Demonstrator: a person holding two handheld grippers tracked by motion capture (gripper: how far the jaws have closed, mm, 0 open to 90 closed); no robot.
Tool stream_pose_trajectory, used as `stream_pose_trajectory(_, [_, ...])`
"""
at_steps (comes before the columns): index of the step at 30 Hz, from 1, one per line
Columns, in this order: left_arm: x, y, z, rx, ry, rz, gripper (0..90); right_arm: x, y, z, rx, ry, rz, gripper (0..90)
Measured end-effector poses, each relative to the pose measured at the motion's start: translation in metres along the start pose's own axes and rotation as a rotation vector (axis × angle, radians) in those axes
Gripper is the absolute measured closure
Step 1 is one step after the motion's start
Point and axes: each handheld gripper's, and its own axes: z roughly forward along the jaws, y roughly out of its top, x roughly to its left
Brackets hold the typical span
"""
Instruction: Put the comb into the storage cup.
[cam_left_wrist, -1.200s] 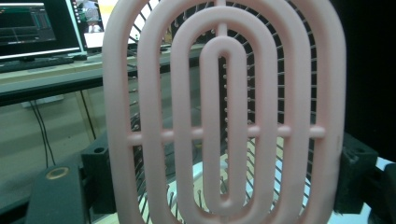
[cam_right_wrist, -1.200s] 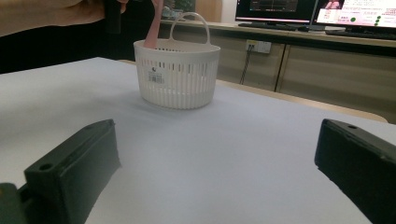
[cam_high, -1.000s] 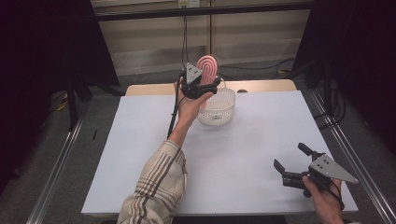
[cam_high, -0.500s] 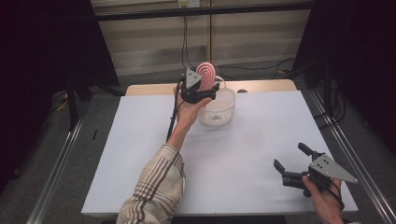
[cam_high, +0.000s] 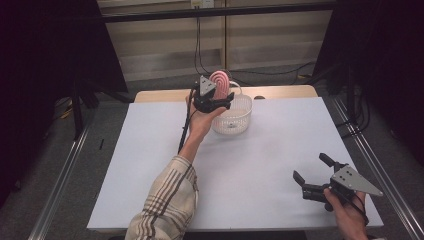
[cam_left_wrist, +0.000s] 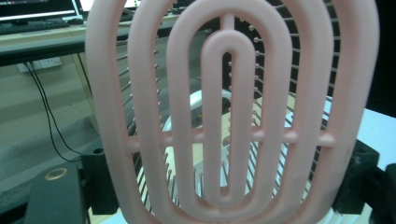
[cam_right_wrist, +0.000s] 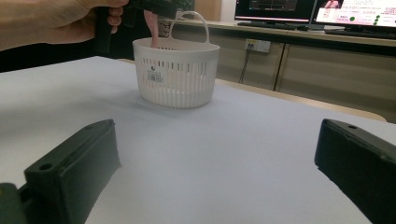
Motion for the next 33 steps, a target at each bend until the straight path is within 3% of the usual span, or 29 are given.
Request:
stream_pose_trajectory(14, [0.006, -0.006, -0.001, 0.007, 0.006, -0.029, 18.6, 0.0, 0.0, 0.0, 0.004, 0.005, -0.002, 0.0])
stream_pose_trajectory(24, [0.019, -0.005, -0.004, 0.014, 0.034, -0.056, 16.6, 0.001, 0.0, 0.001, 0.009, 0.012, -0.008, 0.0])
stream_pose_trajectory(33, [0.029, -0.005, -0.008, 0.035, 0.033, -0.084, 15.4, 0.001, -0.001, 0.001, 0.012, 0.01, -0.01, 0.0])
